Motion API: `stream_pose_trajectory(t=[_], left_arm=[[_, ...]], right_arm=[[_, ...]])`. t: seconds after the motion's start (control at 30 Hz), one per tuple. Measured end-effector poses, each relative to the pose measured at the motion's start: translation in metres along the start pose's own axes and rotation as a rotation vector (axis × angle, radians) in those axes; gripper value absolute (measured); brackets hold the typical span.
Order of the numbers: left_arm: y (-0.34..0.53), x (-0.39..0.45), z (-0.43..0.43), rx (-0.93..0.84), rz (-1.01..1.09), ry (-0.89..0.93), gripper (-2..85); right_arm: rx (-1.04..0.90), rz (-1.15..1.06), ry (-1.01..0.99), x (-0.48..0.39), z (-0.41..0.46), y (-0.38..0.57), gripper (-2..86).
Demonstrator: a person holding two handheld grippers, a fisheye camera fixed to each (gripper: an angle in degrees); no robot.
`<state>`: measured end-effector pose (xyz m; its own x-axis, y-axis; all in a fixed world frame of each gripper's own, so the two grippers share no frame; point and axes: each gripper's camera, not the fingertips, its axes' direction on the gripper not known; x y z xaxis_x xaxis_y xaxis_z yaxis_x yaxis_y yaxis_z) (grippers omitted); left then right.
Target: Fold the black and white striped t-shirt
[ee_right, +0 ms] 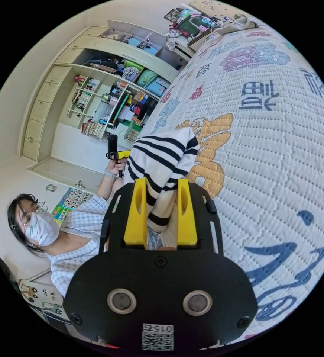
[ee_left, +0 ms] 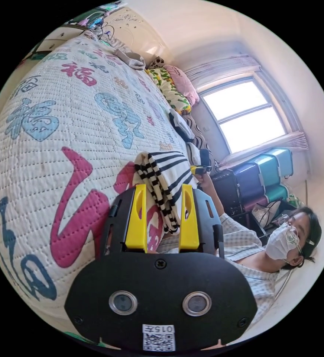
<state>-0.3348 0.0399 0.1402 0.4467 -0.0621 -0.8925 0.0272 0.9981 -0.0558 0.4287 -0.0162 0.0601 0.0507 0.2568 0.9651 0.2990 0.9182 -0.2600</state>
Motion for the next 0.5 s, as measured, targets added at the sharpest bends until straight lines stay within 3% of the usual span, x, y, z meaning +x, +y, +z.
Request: stream_pose_trajectory(t=[0.23, 0.33, 0.5], left_arm=[[-0.053, -0.013, 0.046, -0.107, 0.004, 0.025, 7.1], [-0.079, -0.015, 0.052, -0.063, 0.011, 0.131, 5.9], [-0.164, 0.023, 0.094, -0.078, 0.132, 0.147, 5.6]], right_arm=[[0.043, -0.001, -0.095, 0.006, -0.054, 0.001, 6.2], [0.069, -0.049, -0.055, -0.007, -0.092, 0.004, 5.6], [0.190, -0.109, 0.079, -0.038, -0.197, 0.001, 5.3]])
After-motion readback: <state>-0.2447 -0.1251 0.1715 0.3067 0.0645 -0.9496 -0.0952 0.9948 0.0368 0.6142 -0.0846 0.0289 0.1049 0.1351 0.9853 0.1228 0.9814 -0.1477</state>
